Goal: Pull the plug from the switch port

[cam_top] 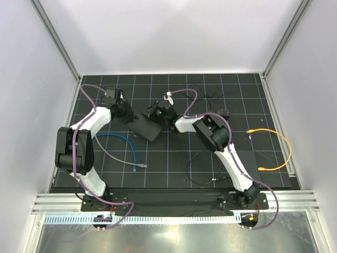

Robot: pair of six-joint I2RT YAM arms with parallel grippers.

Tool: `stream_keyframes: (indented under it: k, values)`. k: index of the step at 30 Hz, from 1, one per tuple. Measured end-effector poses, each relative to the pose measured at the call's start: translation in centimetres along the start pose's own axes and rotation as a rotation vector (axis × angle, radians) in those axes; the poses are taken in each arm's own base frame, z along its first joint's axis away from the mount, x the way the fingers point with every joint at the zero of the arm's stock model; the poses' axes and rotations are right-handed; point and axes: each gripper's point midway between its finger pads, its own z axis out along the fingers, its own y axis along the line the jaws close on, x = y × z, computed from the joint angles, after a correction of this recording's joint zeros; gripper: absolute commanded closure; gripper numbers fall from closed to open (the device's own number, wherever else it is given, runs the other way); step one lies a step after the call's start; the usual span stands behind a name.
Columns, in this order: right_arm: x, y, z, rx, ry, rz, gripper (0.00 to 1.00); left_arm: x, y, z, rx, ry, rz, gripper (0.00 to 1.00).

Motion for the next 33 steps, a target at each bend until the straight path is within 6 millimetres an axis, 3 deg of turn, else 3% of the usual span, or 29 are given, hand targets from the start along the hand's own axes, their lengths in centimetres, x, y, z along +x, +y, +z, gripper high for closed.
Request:
stream_keyframes:
  k: [4, 9, 12, 21, 25, 33]
  values:
    - [0.4, -0.1, -0.2, -0.008, 0.02, 0.004, 0.66, 0.6, -0.4, 0.7, 0.011, 0.019, 0.013, 0.65]
    - [0.1, 0.0, -0.4, -0.032, 0.049, 0.021, 0.64, 1.6, 0.7, 3.0, -0.023, 0.08, -0.006, 0.65]
    - [0.1, -0.1, -0.5, -0.046, 0.076, 0.038, 0.65, 1.2, 0.1, 3.3, -0.017, 0.081, -0.008, 0.67]
    - [0.8, -0.2, 0.1, -0.088, 0.149, 0.078, 0.83, 1.1, 0.4, 3.5, -0.062, 0.084, -0.003, 0.67]
    - [0.9, 0.1, 0.3, -0.101, 0.165, 0.085, 0.99, 1.0, 0.4, 3.7, -0.072, 0.095, -0.005, 0.68]
    - [1.0, 0.3, 0.8, -0.109, 0.172, 0.096, 0.99, 0.9, 0.2, 4.0, -0.122, 0.102, 0.015, 0.68]
